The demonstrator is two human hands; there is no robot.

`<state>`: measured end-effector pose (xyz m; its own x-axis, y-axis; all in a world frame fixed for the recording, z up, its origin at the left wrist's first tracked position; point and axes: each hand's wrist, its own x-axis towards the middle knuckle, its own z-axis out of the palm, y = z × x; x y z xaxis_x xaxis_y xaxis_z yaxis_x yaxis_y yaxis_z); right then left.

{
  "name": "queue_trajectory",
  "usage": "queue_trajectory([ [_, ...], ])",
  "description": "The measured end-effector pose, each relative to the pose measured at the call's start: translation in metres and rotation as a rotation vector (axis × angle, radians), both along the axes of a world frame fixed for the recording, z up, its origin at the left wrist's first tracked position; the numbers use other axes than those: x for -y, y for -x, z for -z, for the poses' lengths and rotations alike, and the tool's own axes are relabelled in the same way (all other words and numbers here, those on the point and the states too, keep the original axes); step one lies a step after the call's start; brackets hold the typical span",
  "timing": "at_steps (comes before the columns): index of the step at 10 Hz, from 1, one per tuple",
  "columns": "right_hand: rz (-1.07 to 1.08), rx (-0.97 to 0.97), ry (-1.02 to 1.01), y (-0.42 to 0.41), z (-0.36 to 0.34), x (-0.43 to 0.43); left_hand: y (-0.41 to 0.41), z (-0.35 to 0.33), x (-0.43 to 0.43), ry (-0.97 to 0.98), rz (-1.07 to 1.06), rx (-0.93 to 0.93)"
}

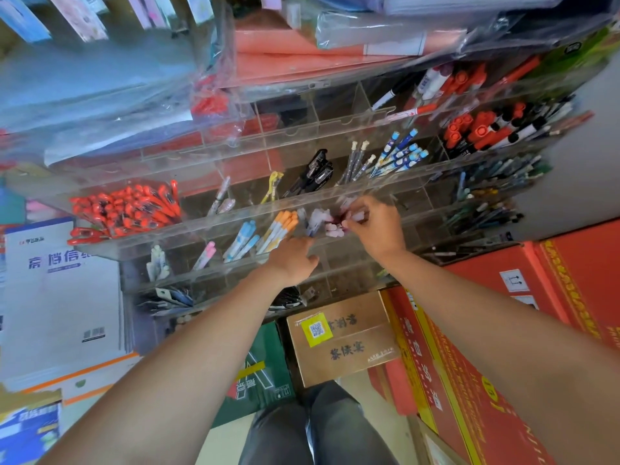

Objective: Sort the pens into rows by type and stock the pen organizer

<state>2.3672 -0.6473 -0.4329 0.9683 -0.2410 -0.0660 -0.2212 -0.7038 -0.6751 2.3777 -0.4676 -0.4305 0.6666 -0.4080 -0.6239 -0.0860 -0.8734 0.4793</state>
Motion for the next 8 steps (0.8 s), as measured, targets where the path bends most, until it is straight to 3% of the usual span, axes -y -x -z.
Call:
queue_trajectory([
  [1,0.006,0.07,-0.078,0.003,0.004,-0.002,0.0,0.003,-0.001,0.0,0.0,0.012],
  [4,-0.034,-0.026,-0.077,-0.002,0.009,-0.007,0.001,0.005,0.0,-0.046,0.072,0.045],
  [8,-0.09,0.054,-0.051,0.025,0.004,-0.005,0.022,0.004,-0.014,0.023,0.024,0.17],
])
